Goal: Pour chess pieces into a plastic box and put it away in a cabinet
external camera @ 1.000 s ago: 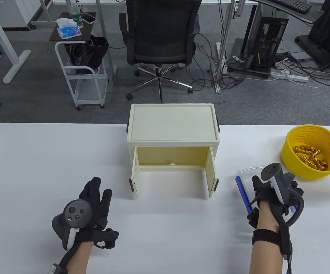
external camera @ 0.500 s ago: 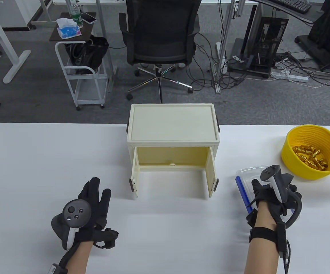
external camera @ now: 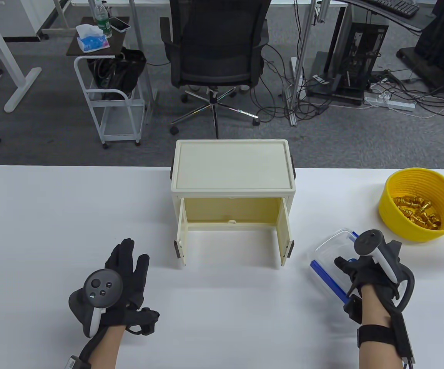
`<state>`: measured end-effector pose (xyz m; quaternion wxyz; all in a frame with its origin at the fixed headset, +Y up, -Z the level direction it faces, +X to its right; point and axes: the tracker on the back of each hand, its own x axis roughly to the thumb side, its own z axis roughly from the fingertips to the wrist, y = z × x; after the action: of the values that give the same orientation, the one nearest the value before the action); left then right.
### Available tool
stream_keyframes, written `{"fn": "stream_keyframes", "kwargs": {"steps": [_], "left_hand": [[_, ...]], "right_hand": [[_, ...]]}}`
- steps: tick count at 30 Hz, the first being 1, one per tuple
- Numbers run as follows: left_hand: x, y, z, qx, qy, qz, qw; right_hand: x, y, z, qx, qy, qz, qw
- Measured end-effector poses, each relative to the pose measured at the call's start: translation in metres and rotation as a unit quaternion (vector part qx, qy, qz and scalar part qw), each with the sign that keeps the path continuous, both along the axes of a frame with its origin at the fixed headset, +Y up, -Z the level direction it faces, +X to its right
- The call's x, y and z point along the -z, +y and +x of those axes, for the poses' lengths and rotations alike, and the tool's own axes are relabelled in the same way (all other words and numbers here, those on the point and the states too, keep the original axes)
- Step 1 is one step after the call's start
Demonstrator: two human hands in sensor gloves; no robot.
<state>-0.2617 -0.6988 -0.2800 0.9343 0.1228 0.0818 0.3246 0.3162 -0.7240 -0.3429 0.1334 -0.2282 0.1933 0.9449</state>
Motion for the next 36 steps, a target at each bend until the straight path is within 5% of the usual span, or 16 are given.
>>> {"fn": "stream_keyframes", "kwargs": {"steps": [18, 36], "left_hand": [[0.001, -0.003, 0.001, 0.011, 0.002, -0.005, 1.0], [0.0, -0.004, 0.003, 0.027, 0.005, -0.013, 1.0]], "right_hand": [[-0.03, 0.002, -0.045, 0.012, 0.262, -0.041, 0.964], [-0.044, -0.005, -0.172, -0.035, 0.396, -0.015, 0.917]]}}
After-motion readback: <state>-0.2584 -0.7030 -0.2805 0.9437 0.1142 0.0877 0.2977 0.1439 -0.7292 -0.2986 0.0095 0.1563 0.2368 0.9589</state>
